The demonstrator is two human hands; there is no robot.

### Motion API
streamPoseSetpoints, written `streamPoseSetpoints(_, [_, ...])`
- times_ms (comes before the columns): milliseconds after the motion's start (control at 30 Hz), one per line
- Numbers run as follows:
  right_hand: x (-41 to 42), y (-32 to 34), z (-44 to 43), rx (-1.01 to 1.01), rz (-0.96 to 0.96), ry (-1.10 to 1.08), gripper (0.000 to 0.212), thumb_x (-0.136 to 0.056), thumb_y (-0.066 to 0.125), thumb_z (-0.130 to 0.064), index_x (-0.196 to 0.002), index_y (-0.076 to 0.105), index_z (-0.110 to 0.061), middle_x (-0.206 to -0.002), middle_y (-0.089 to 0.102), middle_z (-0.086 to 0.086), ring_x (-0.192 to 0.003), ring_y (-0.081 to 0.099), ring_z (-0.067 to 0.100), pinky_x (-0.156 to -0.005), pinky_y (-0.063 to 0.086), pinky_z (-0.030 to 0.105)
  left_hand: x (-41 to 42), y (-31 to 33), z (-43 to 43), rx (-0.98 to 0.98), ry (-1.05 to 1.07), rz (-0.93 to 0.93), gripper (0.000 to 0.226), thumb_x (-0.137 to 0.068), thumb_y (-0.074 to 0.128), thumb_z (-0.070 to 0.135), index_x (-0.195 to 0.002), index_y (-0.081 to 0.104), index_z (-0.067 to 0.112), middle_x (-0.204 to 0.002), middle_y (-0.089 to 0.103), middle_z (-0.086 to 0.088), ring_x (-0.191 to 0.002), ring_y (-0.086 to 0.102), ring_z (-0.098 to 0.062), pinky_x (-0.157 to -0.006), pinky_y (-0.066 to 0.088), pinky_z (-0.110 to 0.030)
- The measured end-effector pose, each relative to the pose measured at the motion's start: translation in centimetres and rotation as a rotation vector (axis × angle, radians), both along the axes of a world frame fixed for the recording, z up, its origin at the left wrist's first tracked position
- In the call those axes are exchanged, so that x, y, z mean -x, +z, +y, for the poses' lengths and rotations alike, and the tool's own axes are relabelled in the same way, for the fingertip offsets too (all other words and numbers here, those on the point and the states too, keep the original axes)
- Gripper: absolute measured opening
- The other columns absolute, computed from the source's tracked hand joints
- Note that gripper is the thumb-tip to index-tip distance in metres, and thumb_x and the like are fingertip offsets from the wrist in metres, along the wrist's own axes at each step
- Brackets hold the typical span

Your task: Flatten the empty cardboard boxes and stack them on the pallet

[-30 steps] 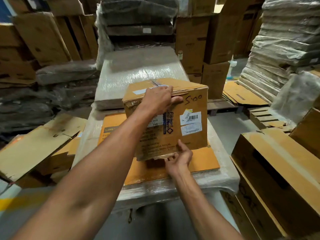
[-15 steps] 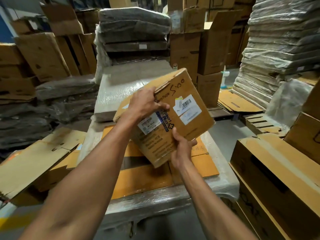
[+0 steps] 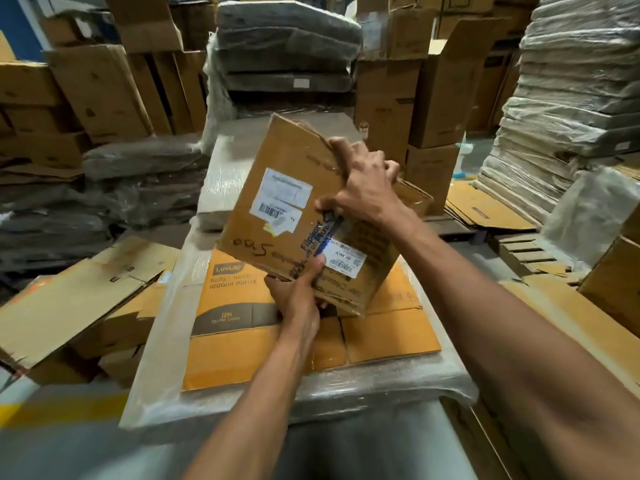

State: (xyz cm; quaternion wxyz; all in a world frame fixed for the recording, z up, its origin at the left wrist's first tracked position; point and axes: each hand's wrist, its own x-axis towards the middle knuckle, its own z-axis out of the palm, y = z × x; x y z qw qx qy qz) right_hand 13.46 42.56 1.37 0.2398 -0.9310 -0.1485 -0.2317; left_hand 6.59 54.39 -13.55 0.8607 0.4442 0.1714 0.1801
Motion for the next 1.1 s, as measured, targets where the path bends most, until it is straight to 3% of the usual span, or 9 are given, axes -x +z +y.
streamPoseSetpoints(100, [0.5, -1.4, 1.2, 0.184, -0.002, 0.058, 0.098, -0.069, 0.084, -0.06, -0.151, 0.034, -0.038, -0.14, 0.048, 0.007, -0.13, 0.042, 0.033, -0.104, 0.026, 0.049, 0.4, -3.8, -1.9, 0.105, -0.06, -0.052, 0.077, -0.073, 0.084, -0.006, -0.137, 0.045, 0.007, -0.122, 0.071, -0.011, -0.107, 0.071, -0.019, -0.085, 0.06, -0.034])
streamPoseSetpoints(200, [1.0, -3.8, 2.6, 0.366, -0.054, 0.137, 0.101, -0.07, 0.081, -0.064, -0.154, 0.03, -0.042, -0.149, 0.045, 0.004, -0.136, 0.038, 0.032, -0.108, 0.024, 0.048, 1.0, -6.5, -2.9, 0.188, -0.122, 0.027, 0.089, -0.064, 0.095, 0.013, -0.141, 0.051, 0.018, -0.126, 0.071, -0.005, -0.12, 0.065, -0.019, -0.112, 0.043, -0.048])
streamPoseSetpoints(400, [1.2, -7.1, 3.2, 0.475, -0.141, 0.164, 0.098, -0.072, 0.079, -0.065, -0.155, 0.032, -0.043, -0.152, 0.046, 0.002, -0.137, 0.038, 0.032, -0.108, 0.028, 0.048, 2.0, -7.7, -3.3, 0.241, -0.139, 0.222, 0.044, -0.081, 0.08, 0.005, -0.121, 0.064, 0.016, -0.101, 0.076, 0.006, -0.096, 0.063, -0.001, -0.111, 0.036, -0.036])
streamPoseSetpoints(600, [1.1, -10.1, 3.0, 0.543, -0.175, 0.174, 0.094, -0.069, 0.081, -0.065, -0.15, 0.04, -0.041, -0.147, 0.052, 0.004, -0.13, 0.045, 0.036, -0.101, 0.033, 0.048, 2.2, -9.6, -0.7, 0.131, -0.377, 0.384, 0.048, -0.082, 0.081, 0.021, -0.126, 0.063, 0.01, -0.129, 0.067, -0.005, -0.132, 0.052, -0.023, -0.12, 0.033, -0.041])
streamPoseSetpoints(700, [1.4, -12.5, 2.6, 0.555, -0.194, 0.186, 0.087, -0.071, 0.082, -0.059, -0.146, 0.043, -0.039, -0.141, 0.055, 0.006, -0.125, 0.048, 0.036, -0.099, 0.036, 0.049, 2.3, -10.5, 0.1, 0.163, -0.359, 0.5, 0.052, -0.087, 0.077, 0.02, -0.133, 0.059, 0.005, -0.139, 0.059, -0.014, -0.129, 0.055, -0.029, -0.116, 0.04, -0.039])
streamPoseSetpoints(800, [1.8, -15.7, 1.8, 0.557, -0.165, 0.214, 0.076, -0.075, 0.082, -0.046, -0.141, 0.046, -0.032, -0.136, 0.058, 0.008, -0.119, 0.053, 0.035, -0.097, 0.04, 0.052, 3.2, -10.7, 0.5, -0.1, -0.395, 0.605, 0.033, -0.095, 0.069, 0.021, -0.124, 0.062, 0.007, -0.12, 0.064, -0.004, -0.113, 0.062, -0.023, -0.105, 0.05, -0.038])
streamPoseSetpoints(867, [2.0, -17.9, 1.1, 0.569, -0.116, 0.221, 0.07, -0.077, 0.082, -0.043, -0.137, 0.049, -0.03, -0.132, 0.061, 0.009, -0.114, 0.059, 0.035, -0.095, 0.042, 0.053, 3.7, -10.1, 0.9, -0.525, -0.277, 0.572, 0.02, -0.096, 0.067, 0.019, -0.115, 0.069, 0.013, -0.104, 0.071, 0.002, -0.093, 0.066, -0.015, -0.078, 0.055, -0.027])
streamPoseSetpoints(933, [2.3, -19.9, 0.2, 0.557, -0.081, 0.227, 0.059, -0.083, 0.077, -0.044, -0.133, 0.052, -0.027, -0.131, 0.062, 0.007, -0.116, 0.058, 0.033, -0.095, 0.043, 0.052, 4.0, -8.6, 1.6, -0.868, -0.128, 0.347, 0.013, -0.096, 0.068, 0.017, -0.107, 0.074, 0.019, -0.094, 0.073, 0.008, -0.086, 0.067, -0.004, -0.068, 0.051, -0.015])
streamPoseSetpoints(1100, [3.1, -21.9, -0.3, 0.464, -0.067, 0.243, 0.047, -0.09, 0.064, -0.044, -0.131, 0.051, -0.024, -0.135, 0.057, 0.002, -0.127, 0.048, 0.03, -0.098, 0.041, 0.051, 1.0, -3.6, 3.9, -1.234, -0.002, -0.131, 0.014, -0.095, 0.068, 0.01, -0.108, 0.071, 0.014, -0.098, 0.07, 0.006, -0.087, 0.064, -0.001, -0.078, 0.049, -0.008])
